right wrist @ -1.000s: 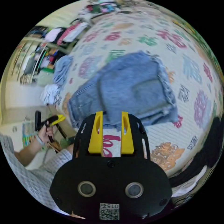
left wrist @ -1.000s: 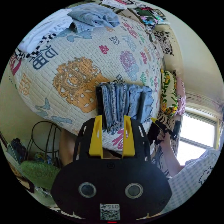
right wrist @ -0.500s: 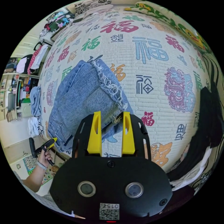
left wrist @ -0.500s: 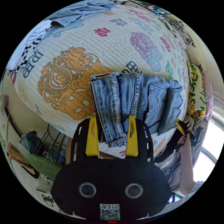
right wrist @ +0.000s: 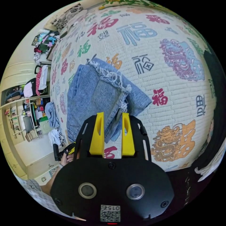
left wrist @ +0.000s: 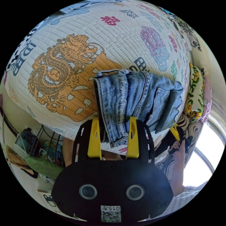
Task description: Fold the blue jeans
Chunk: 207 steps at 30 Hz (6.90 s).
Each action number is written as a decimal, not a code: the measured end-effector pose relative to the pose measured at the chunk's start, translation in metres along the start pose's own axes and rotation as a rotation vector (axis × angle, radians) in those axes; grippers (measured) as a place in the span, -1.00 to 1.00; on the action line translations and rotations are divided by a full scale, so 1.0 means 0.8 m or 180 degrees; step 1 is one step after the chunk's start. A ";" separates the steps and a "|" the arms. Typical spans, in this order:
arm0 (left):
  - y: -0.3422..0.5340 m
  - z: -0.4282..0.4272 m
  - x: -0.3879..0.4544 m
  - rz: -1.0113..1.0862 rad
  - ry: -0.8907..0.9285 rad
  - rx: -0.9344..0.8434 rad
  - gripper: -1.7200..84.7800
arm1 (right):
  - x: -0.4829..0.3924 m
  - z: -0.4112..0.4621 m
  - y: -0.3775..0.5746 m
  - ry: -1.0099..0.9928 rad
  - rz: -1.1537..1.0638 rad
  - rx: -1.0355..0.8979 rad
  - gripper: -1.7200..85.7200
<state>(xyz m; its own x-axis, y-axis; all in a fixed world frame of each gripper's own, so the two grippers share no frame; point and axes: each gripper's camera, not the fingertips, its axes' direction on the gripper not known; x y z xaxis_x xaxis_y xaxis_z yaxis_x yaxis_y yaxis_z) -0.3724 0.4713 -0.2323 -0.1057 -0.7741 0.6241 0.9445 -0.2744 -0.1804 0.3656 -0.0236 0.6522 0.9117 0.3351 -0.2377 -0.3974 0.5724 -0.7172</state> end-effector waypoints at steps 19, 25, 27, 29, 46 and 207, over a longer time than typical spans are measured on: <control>-0.020 -0.295 0.008 0.1384 0.0265 0.0260 -0.87 | 0.238 -0.299 0.154 -0.0516 0.0353 0.1885 -0.91; -0.066 -0.327 -0.028 0.1231 -0.0286 0.0272 -0.87 | 0.356 -0.224 0.148 -0.0109 0.0795 0.1041 -0.85; -0.066 -0.318 -0.044 0.1072 -0.0293 0.0203 -0.87 | 0.384 -0.184 0.155 0.0287 0.1054 0.0666 -0.84; -0.053 -0.312 -0.056 0.0969 -0.0467 0.0176 -0.89 | 0.405 -0.159 0.174 0.0367 0.1333 0.0563 -0.84; 0.085 -0.221 -0.226 -0.0964 0.1266 0.0904 -0.78 | 0.491 0.028 0.193 -0.0669 0.1819 0.0563 -0.90; 0.090 0.504 0.397 -0.0122 0.1688 0.0476 -0.95 | 0.568 0.143 -0.172 -0.1325 0.1305 0.0807 -0.97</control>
<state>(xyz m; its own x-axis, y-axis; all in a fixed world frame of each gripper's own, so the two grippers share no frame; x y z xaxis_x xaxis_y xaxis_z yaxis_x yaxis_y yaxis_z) -0.2127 0.4357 0.2593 -0.2467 -0.9570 0.1527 0.9667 -0.2541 -0.0311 0.8229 0.1355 0.7179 0.5837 0.7982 -0.1490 -0.7643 0.4782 -0.4326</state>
